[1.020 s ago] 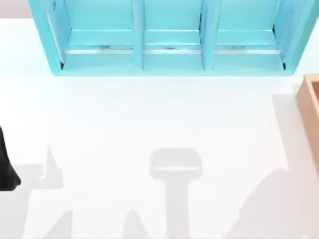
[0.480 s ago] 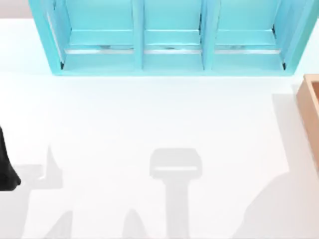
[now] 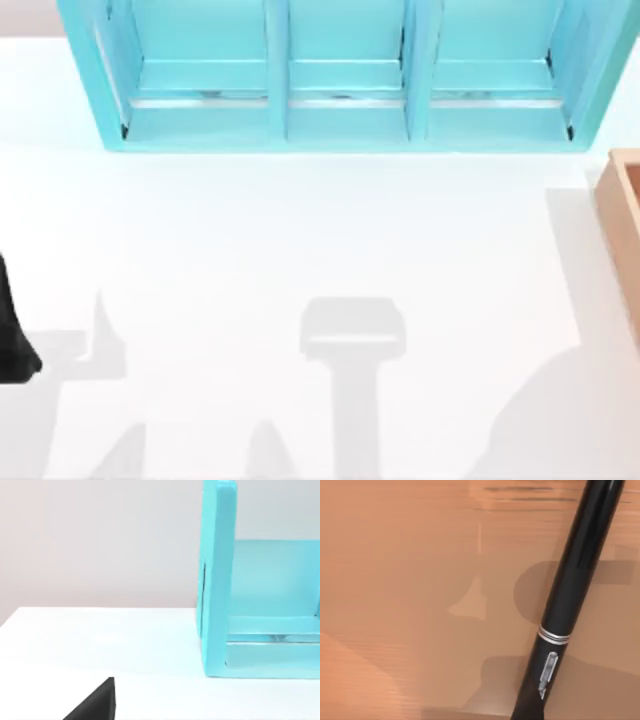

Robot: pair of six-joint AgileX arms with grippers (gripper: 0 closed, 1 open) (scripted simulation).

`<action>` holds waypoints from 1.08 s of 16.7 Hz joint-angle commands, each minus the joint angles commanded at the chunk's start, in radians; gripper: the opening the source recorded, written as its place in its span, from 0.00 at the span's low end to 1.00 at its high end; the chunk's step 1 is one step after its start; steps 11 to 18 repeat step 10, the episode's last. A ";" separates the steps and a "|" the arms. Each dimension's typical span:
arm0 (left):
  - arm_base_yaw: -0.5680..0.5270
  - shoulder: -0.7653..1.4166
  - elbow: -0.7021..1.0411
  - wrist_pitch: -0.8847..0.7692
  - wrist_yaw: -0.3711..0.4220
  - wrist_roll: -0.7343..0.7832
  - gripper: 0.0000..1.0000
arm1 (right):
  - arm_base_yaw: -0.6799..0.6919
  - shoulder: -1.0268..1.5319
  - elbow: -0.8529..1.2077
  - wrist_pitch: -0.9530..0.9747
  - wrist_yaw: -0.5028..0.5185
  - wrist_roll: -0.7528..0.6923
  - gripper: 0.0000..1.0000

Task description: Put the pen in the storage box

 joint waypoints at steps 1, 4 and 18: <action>0.000 0.000 0.000 0.000 0.000 0.000 1.00 | 0.000 0.000 0.000 0.000 0.000 0.000 0.75; 0.000 0.000 0.000 0.000 0.000 0.000 1.00 | 0.000 0.000 0.000 0.000 0.000 0.000 0.98; 0.000 0.000 0.000 0.000 0.000 0.000 1.00 | 0.000 0.000 0.000 0.000 0.000 0.000 1.00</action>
